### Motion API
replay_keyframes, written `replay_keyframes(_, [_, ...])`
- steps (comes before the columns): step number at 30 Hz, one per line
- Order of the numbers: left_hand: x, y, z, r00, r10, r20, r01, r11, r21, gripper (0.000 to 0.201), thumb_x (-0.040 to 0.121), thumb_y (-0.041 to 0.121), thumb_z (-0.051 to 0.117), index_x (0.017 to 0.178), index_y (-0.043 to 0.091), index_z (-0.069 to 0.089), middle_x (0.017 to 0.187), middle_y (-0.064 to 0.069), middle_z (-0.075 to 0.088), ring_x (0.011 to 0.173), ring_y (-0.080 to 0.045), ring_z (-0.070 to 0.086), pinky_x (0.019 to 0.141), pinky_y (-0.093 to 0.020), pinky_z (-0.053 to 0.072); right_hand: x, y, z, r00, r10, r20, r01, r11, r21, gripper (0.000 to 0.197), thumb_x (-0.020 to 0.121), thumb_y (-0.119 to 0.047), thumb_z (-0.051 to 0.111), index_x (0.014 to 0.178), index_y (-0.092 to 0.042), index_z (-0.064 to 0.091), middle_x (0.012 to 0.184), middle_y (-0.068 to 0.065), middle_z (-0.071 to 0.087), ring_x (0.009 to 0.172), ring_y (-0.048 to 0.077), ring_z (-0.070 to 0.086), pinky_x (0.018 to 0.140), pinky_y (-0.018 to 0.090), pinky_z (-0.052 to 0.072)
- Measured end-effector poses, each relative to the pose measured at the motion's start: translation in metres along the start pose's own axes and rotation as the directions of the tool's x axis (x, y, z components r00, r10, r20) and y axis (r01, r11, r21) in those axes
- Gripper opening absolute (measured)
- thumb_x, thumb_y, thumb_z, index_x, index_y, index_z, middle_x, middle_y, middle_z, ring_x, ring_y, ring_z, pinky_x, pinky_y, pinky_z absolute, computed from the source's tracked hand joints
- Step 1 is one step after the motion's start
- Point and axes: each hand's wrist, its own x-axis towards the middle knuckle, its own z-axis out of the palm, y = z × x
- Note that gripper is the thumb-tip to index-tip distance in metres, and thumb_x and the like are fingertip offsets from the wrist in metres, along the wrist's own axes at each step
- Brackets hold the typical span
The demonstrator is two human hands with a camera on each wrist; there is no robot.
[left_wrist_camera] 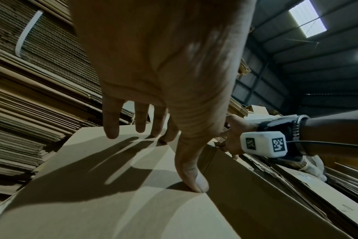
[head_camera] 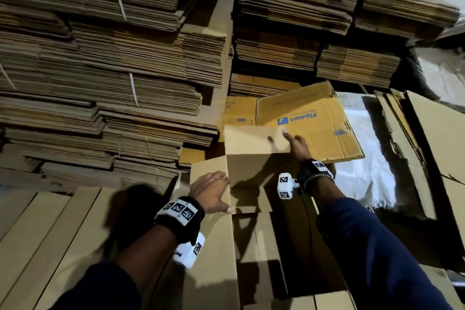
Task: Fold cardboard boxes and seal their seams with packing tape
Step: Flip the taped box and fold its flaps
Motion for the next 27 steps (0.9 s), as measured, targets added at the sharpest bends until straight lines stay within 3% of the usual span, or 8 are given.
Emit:
replay_keyframes(2, [0.002,0.0,0.0,1.0,-0.007,0.01,0.007,1.0,0.013,0.085,0.085,0.055,0.078,0.154,0.021,0.043,0.167,-0.002,0.032,0.151,-0.025,0.029,0.115,-0.043,0.034,0.002,0.01,-0.004,0.998,0.032,-0.053,-0.02,0.98,0.198,0.111,0.059,-0.098,0.063,0.136,-0.019,0.06,0.14,0.019,0.06,0.126,0.037,0.057,0.097,0.043,0.048])
replay_keyframes(6, [0.005,-0.005,0.003,1.0,0.011,-0.01,-0.011,1.0,-0.014,0.088,0.082,0.056,0.08,0.154,0.021,0.045,0.164,-0.001,0.035,0.15,-0.024,0.031,0.115,-0.041,0.033,-0.004,0.027,-0.03,0.999,0.043,0.004,-0.04,0.877,0.478,0.076,0.082,-0.086,0.053,0.113,-0.018,0.068,0.112,0.013,0.069,0.112,0.031,0.063,0.086,0.042,0.052])
replay_keyframes(9, [0.004,-0.016,0.013,0.999,0.01,-0.031,-0.013,0.996,-0.089,0.096,0.082,0.059,0.079,0.16,0.024,0.037,0.17,0.002,0.025,0.154,-0.022,0.026,0.121,-0.041,0.027,-0.015,0.033,-0.053,0.995,0.016,0.094,-0.043,0.956,0.291,0.067,0.085,-0.069,0.067,0.126,-0.017,0.07,0.117,0.007,0.074,0.119,0.026,0.063,0.09,0.039,0.048])
replay_keyframes(14, [-0.003,-0.036,0.038,0.998,-0.067,-0.02,0.061,0.976,-0.21,0.11,0.083,0.076,0.066,0.167,0.026,0.015,0.175,0.001,0.006,0.16,-0.021,0.008,0.129,-0.043,0.014,-0.027,0.057,-0.073,0.972,-0.119,0.201,0.152,0.975,-0.161,0.04,0.077,-0.026,0.089,0.111,-0.009,0.077,0.107,0.007,0.078,0.102,0.021,0.071,0.085,0.024,0.055])
replay_keyframes(16, [-0.012,-0.038,0.043,0.992,-0.121,-0.045,0.111,0.977,-0.184,0.111,0.083,0.084,0.057,0.167,0.028,0.012,0.176,-0.002,0.001,0.161,-0.023,0.002,0.127,-0.047,0.013,-0.029,0.065,-0.071,0.956,-0.172,0.236,0.259,0.872,-0.415,0.037,0.079,-0.028,0.087,0.113,-0.024,0.076,0.108,0.01,0.076,0.086,0.015,0.067,0.077,0.027,0.054])
replay_keyframes(19, [-0.028,-0.043,0.053,0.949,-0.307,-0.067,0.289,0.936,-0.199,0.123,0.074,0.097,0.047,0.167,0.028,0.004,0.175,-0.011,-0.004,0.161,-0.033,-0.001,0.126,-0.057,0.017,-0.025,0.083,-0.066,0.931,-0.235,0.281,0.366,0.61,-0.703,0.059,0.072,-0.05,0.076,0.13,-0.041,0.067,0.113,0.012,0.067,0.095,0.026,0.066,0.09,0.039,0.053])
replay_keyframes(23, [-0.049,-0.062,0.065,0.871,-0.488,0.054,0.461,0.775,-0.432,0.15,0.05,0.103,0.061,0.161,0.025,-0.004,0.162,-0.018,0.038,0.141,-0.039,0.048,0.115,-0.053,0.042,-0.04,0.088,-0.053,0.929,-0.167,0.33,0.369,0.376,-0.85,0.084,0.085,-0.056,0.07,0.159,-0.039,0.034,0.122,0.015,0.047,0.117,0.043,0.053,0.103,0.05,0.047])
replay_keyframes(27, [-0.072,-0.064,0.05,0.925,-0.379,0.021,0.335,0.789,-0.514,0.103,0.068,0.082,0.072,0.148,0.025,0.039,0.135,0.002,0.068,0.119,-0.024,0.066,0.102,-0.039,0.052,-0.054,0.083,-0.059,0.933,-0.124,0.338,0.358,0.416,-0.836,0.079,0.089,-0.051,0.075,0.156,-0.029,0.041,0.136,0.02,0.046,0.128,0.045,0.05,0.111,0.047,0.043])
